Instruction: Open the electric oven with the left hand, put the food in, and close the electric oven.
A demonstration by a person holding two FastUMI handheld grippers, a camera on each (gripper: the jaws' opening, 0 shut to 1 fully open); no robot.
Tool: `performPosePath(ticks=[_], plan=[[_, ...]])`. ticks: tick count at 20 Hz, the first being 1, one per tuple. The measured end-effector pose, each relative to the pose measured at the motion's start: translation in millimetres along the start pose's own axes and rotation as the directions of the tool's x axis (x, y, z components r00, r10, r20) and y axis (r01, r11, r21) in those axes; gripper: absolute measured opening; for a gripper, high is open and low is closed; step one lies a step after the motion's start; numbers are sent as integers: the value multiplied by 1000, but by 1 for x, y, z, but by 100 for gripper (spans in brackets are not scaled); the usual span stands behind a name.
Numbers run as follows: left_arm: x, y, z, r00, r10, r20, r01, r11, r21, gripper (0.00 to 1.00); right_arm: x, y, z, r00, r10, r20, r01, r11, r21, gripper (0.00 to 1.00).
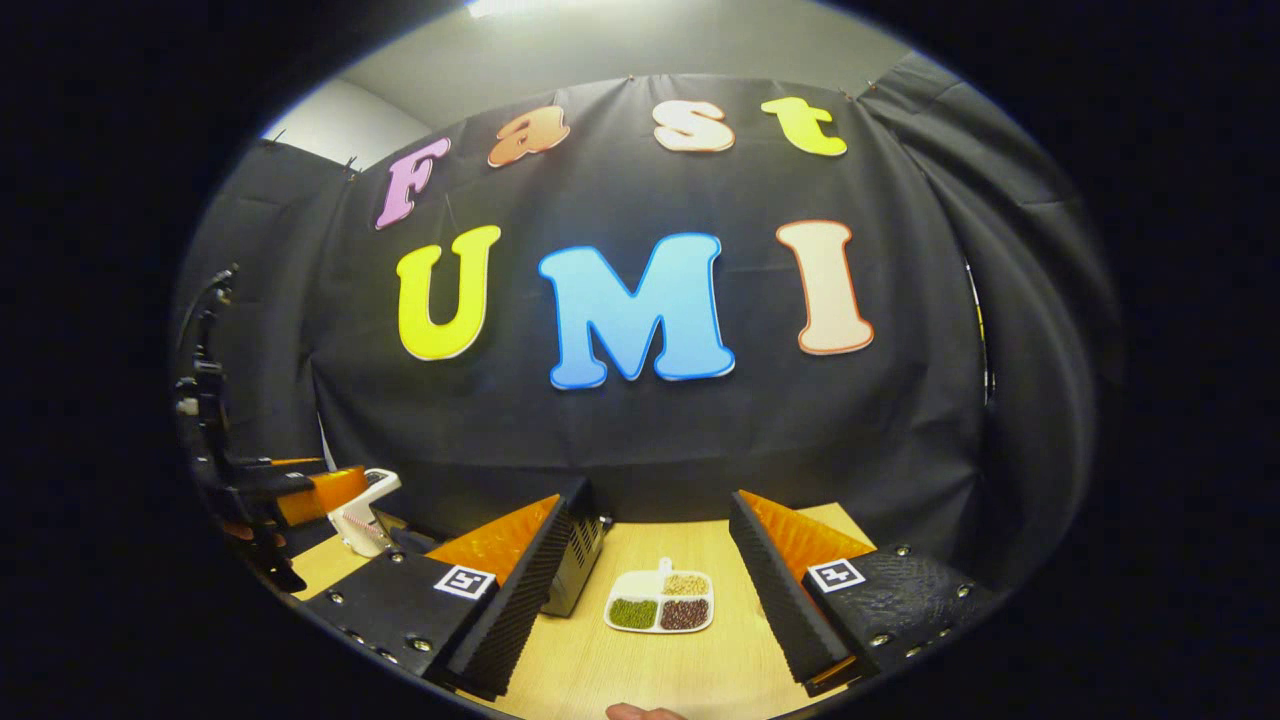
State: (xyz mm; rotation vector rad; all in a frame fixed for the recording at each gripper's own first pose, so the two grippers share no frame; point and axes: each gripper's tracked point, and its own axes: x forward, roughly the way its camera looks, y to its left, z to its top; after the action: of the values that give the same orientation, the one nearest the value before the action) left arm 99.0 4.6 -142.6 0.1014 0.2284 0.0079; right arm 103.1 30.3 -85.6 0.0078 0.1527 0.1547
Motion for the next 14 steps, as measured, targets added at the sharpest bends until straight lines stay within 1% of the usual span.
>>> performPosePath(ticks=[2, 3, 5, 8, 10, 13, 14], plan=[[-30, -21, 50, 994, -35, 101, 36, 999, -8, 100, -17, 0, 33, 998, -4, 68, 3, 1000, 15, 98], [-43, -28, 69, 990, -61, 130, 62, 998, -6, 100, -26, -1, 45, 996, -12, 93, 10, 1000, 20, 98], [-62, -32, 95, 983, -82, 163, 87, 996, -24, 100, -40, -7, 60, 991, -53, 121, 53, 999, 2, 98], [-74, -32, 106, 978, -118, 174, 128, 991, -48, 100, -61, -3, 70, 988, -71, 137, 74, 997, -12, 98], [-77, -37, 109, 973, -142, 179, 154, 987, -52, 97, -70, -2, 73, 988, -79, 134, 81, 997, -13, 98], [-78, -53, 108, 967, -182, 179, 195, 979, -58, 100, -78, -9, 73, 987, -94, 130, 98, 995, -30, 98], [-78, -59, 109, 964, -193, 182, 207, 977, -59, 97, -79, -13, 73, 987, -98, 128, 103, 994, -32, 98]])
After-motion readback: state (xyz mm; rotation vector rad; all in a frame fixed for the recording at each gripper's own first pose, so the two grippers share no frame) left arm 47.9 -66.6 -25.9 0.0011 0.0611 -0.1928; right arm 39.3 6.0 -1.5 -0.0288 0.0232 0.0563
